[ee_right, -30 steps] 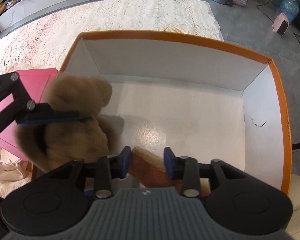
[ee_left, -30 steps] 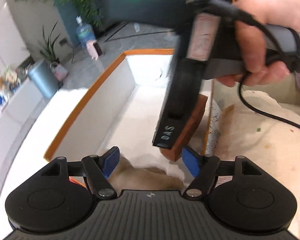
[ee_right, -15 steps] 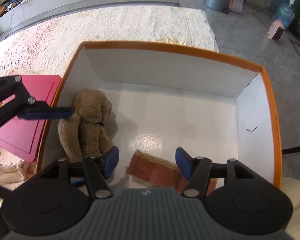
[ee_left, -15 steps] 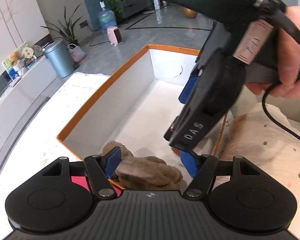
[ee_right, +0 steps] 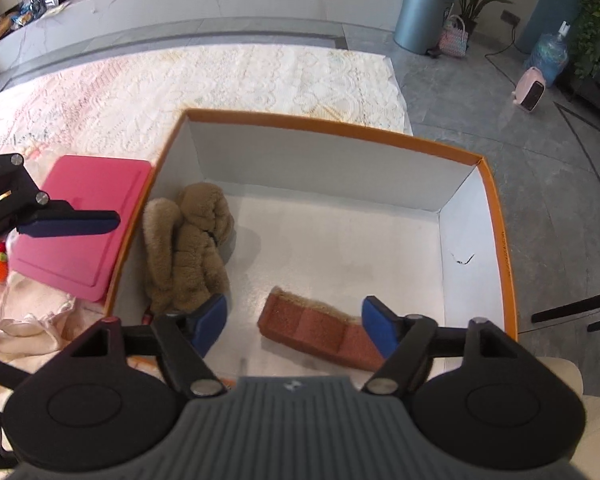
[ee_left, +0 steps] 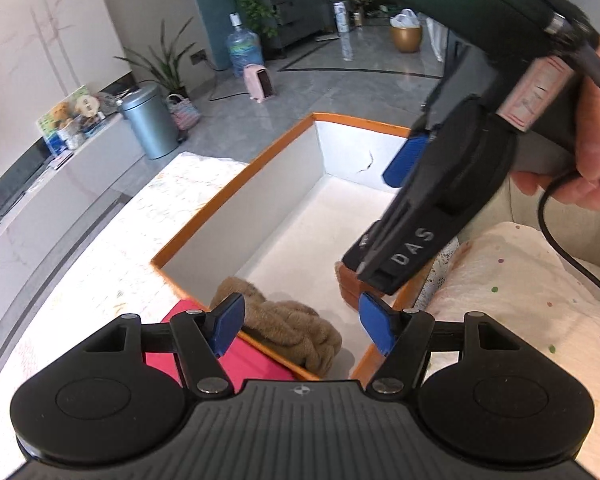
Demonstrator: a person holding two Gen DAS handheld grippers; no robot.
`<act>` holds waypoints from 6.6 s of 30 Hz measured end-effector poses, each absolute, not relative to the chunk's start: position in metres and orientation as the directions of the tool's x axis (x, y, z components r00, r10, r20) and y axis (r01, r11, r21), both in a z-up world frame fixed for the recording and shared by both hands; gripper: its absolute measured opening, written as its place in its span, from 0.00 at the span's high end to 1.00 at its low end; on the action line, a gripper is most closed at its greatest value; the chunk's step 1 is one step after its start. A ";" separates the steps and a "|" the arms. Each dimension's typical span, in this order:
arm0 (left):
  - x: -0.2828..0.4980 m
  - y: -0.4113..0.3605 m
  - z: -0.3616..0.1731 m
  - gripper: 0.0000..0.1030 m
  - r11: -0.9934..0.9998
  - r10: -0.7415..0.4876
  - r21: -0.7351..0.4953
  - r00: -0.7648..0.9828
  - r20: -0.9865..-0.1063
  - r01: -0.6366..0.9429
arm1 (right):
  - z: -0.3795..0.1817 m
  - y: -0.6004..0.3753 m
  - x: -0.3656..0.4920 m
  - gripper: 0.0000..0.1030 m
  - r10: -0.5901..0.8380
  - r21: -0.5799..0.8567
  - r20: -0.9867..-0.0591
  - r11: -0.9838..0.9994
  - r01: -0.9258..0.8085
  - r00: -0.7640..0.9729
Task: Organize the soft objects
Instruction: 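Move both tools back from the box toward the bags on the bed, then grasp the clear plastic bag with the left tool while the right tool grasps the white cloth bag strap, then lift the plastic bag with the left tool while the right tool lifts the cloth bag toward the box, then lower the plastic bag into the box with the left tool while the right tool releases the cloth bag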
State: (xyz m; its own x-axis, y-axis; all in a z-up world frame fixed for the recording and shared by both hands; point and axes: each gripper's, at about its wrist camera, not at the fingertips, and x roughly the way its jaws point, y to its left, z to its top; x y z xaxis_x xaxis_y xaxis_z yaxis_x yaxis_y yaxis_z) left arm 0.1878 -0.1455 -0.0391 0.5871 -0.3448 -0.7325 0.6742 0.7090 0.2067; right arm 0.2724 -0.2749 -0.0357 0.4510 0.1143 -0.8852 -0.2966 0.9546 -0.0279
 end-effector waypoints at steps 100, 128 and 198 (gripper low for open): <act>0.148 0.044 -0.121 0.61 0.898 -0.013 0.246 0.581 -0.814 0.365 | -0.153 -0.058 0.197 0.85 0.309 0.106 -0.857 0.889 -0.446 0.412; 0.123 0.039 -0.092 1.00 0.939 -0.029 0.213 0.679 -0.733 0.270 | -0.150 -0.069 0.191 0.87 0.400 0.213 -0.813 0.881 -0.423 0.423; 0.299 -0.136 -0.045 1.00 0.884 -0.425 -0.252 0.454 -0.784 0.393 | -0.048 -0.311 0.312 0.96 0.011 -0.098 -0.682 0.989 -0.107 0.731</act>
State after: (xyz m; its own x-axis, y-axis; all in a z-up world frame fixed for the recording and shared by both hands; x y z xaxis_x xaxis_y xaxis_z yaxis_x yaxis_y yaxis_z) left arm 0.2989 -0.1355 -0.0447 0.4536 -0.4247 -0.7835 0.3933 0.8843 -0.2517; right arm 0.3118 -0.3112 -0.0475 0.7309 0.0110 -0.6824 -0.1066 0.9894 -0.0982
